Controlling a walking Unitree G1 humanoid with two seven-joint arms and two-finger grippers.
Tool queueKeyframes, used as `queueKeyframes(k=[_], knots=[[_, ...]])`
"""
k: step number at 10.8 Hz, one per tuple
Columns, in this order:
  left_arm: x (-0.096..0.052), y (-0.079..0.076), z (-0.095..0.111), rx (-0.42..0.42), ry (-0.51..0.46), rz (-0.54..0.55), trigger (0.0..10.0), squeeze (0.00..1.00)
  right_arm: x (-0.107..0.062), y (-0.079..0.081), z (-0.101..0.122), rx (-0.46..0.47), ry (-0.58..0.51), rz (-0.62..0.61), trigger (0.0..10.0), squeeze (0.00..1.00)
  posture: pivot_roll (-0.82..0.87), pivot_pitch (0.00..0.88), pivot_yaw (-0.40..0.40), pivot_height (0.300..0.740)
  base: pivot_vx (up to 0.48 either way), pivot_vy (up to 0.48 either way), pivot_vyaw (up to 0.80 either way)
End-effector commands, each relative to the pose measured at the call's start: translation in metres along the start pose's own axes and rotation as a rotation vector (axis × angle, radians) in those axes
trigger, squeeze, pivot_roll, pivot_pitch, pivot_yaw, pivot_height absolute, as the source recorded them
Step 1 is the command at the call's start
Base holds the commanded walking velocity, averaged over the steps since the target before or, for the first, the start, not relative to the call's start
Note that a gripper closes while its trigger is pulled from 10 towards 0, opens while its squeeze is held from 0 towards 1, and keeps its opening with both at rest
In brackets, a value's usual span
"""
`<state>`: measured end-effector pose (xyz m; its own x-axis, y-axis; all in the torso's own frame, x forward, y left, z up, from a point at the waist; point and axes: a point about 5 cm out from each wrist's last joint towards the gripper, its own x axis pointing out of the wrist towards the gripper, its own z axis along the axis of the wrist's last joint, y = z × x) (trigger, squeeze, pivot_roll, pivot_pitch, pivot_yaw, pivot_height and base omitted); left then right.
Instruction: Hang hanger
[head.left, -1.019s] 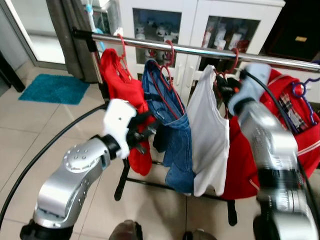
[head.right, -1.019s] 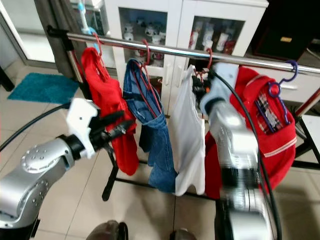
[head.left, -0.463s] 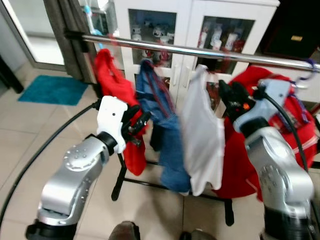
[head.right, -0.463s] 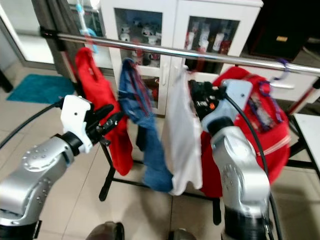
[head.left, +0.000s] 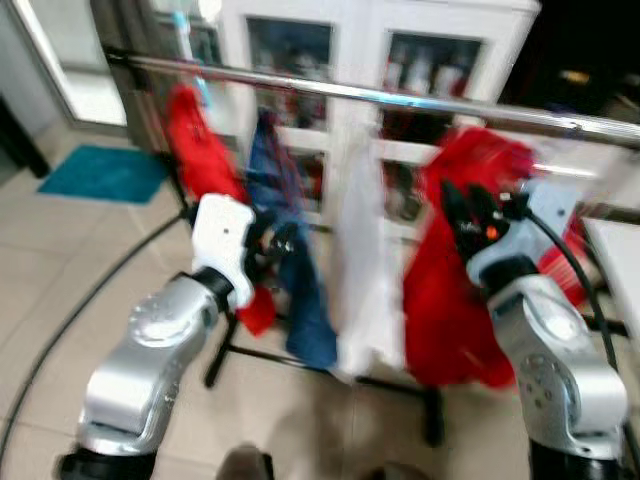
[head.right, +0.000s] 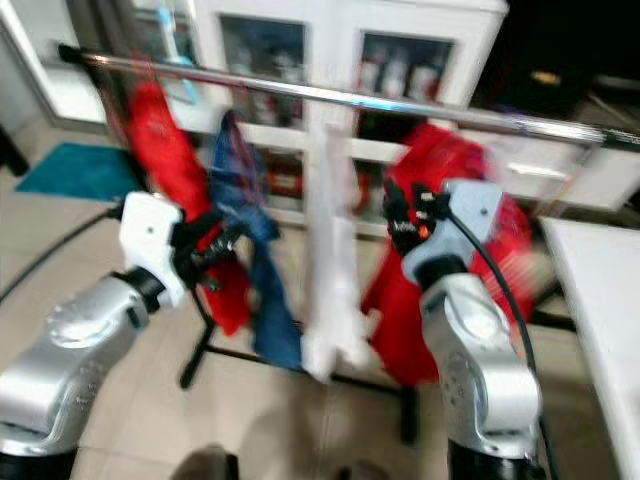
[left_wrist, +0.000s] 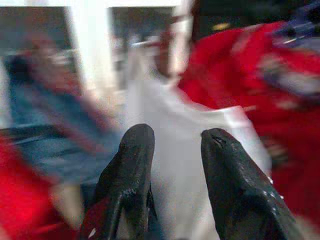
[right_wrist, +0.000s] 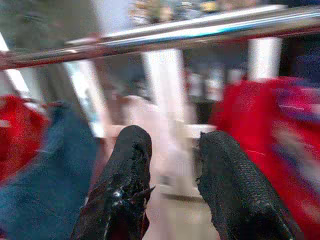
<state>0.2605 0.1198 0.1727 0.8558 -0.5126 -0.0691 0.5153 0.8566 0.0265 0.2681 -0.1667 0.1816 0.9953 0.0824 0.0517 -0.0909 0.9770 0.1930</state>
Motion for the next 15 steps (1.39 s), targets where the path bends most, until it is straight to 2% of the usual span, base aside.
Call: queueKeyframes(k=[1, 2, 3, 4, 7, 8, 9, 10, 11, 13, 15], knots=[[-0.003, 0.004, 0.002, 0.018, -0.003, 0.020, 10.0, 0.00, 0.000, 0.002, 0.002, 0.002, -0.001, -0.006, 10.0, 0.00, 0.10, 0.088, -0.012, 0.740, 0.000, 0.000, 0.00], [-0.002, 0.001, 0.004, 0.014, -0.016, 0.010, 10.0, 0.00, 0.000, 0.000, -0.001, 0.001, 0.015, -0.025, 10.0, 0.00, 0.10, 0.086, -0.016, 0.740, 0.000, 0.000, 0.00], [-0.002, 0.000, 0.005, 0.024, -0.022, 0.001, 10.0, 0.00, -0.001, -0.001, -0.003, 0.003, 0.026, -0.038, 10.0, 0.07, 0.10, 0.085, -0.015, 0.740, 0.000, 0.000, 0.00], [0.000, 0.001, 0.005, 0.043, -0.025, 0.005, 10.0, 0.00, -0.003, -0.001, -0.006, 0.002, 0.028, -0.048, 10.0, 0.07, 0.10, 0.085, -0.011, 0.740, 0.000, 0.000, 0.00], [0.001, 0.000, 0.004, 0.044, -0.021, -0.005, 10.0, 0.00, -0.004, -0.004, -0.007, -0.029, 0.042, -0.079, 10.0, 0.03, 0.10, 0.082, -0.006, 0.740, 0.000, 0.000, 0.00], [0.002, -0.004, 0.004, 0.046, -0.017, -0.059, 10.0, 0.00, 0.007, -0.021, -0.002, -0.067, 0.046, -0.157, 10.0, 0.12, 0.10, 0.079, -0.002, 0.740, 0.000, 0.000, 0.00], [0.000, -0.012, 0.006, 0.069, -0.015, -0.165, 10.0, 0.00, 0.018, -0.034, 0.005, -0.112, 0.057, -0.161, 10.0, 1.00, 0.10, 0.076, -0.001, 0.740, 0.000, 0.000, 0.00], [-0.003, -0.021, 0.006, 0.096, 0.013, -0.295, 10.0, 0.00, 0.030, -0.047, 0.010, -0.191, 0.106, -0.130, 10.0, 1.00, 0.10, 0.071, -0.006, 0.740, 0.000, 0.000, 0.00], [-0.004, -0.022, 0.005, 0.098, 0.026, -0.327, 10.0, 0.00, 0.035, -0.055, 0.016, -0.210, 0.104, -0.138, 10.0, 1.00, 0.10, 0.069, -0.008, 0.740, 0.000, 0.000, 0.00], [-0.007, -0.022, 0.006, 0.106, 0.047, -0.394, 10.0, 0.00, 0.052, -0.074, 0.029, -0.318, 0.135, -0.123, 10.0, 1.00, 0.10, 0.058, -0.009, 0.740, 0.000, 0.000, 0.00], [-0.009, -0.023, 0.005, 0.116, 0.054, -0.435, 10.0, 0.00, 0.061, -0.084, 0.034, -0.341, 0.154, -0.097, 10.0, 1.00, 0.10, 0.051, -0.009, 0.740, 0.000, 0.000, 0.00]])
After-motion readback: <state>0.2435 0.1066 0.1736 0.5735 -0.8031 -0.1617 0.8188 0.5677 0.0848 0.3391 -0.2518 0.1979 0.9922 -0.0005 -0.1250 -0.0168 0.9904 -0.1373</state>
